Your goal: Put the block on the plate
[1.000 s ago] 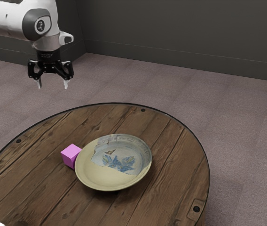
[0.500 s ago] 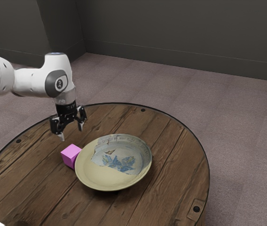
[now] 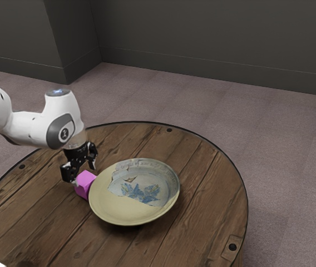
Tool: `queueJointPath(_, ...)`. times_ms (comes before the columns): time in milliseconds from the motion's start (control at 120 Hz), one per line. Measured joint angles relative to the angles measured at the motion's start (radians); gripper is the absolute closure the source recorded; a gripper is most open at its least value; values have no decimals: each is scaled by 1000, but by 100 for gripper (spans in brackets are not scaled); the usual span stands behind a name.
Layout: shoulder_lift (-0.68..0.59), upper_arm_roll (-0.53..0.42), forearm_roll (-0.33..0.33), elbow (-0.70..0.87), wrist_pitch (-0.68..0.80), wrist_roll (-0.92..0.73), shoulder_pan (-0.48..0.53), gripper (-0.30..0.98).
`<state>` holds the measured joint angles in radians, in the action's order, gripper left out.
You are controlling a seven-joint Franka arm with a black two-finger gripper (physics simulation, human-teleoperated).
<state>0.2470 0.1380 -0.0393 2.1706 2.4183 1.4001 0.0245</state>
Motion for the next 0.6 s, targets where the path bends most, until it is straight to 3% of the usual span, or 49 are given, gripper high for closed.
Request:
queueJointPath(542, 9, -1, -8, 51, 82, 23, -11, 0)
queueJointPath(600, 10, -1, -9, 51, 83, 18, -12, 5)
